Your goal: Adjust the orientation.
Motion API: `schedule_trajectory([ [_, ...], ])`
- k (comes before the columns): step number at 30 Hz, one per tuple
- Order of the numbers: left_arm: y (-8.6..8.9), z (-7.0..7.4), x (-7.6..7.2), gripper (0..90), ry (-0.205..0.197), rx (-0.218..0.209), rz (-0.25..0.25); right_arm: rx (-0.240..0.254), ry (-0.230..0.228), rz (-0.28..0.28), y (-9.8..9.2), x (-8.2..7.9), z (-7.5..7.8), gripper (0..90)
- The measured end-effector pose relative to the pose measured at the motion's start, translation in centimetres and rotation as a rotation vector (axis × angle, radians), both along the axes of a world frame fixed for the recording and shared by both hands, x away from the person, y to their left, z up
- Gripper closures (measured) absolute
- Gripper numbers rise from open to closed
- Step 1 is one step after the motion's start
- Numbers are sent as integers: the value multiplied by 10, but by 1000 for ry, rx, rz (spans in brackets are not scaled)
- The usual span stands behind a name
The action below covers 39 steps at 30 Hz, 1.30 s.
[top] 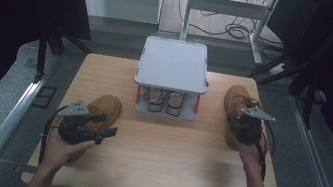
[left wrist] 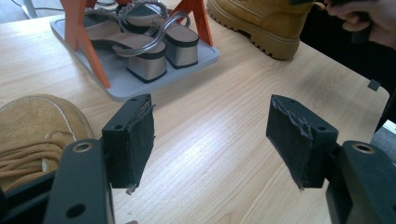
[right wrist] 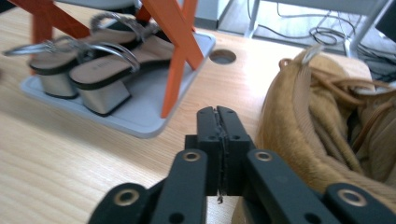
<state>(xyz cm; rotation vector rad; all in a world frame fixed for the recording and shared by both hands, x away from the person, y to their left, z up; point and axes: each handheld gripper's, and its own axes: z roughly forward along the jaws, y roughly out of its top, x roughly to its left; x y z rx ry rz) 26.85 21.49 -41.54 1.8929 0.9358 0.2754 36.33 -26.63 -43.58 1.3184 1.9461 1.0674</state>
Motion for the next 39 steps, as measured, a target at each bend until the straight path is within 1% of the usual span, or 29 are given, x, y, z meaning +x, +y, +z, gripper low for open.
schedule_trajectory([
  [2,1,0,0,329,1,-1,2,2,14,-23,0,3,-8,892],
  [6,1,-1,1,329,3,0,3,3,27,-40,0,5,-22,893],
  [10,-1,-2,1,329,5,4,-1,-19,29,-45,3,4,-34,892],
  [14,-2,-3,1,329,8,7,-4,-36,42,-53,3,4,-42,892],
  [18,-2,-3,2,329,10,7,-1,-59,53,-70,0,3,-52,892],
  [21,-2,-4,2,329,11,7,0,-72,62,-94,-5,3,-58,893],
  [23,-2,-4,2,329,11,10,1,-50,53,-95,-9,3,-60,893],
  [26,-2,-4,2,329,11,10,1,-83,38,-91,-9,0,-61,893],
  [29,-2,-5,2,329,11,11,2,-89,35,-92,-12,-1,-61,894],
  [36,-3,-5,2,329,13,12,1,-76,42,-117,-31,-10,-60,894],
  [39,-3,-5,2,329,13,13,1,-59,45,-122,-41,-13,-60,894],
])
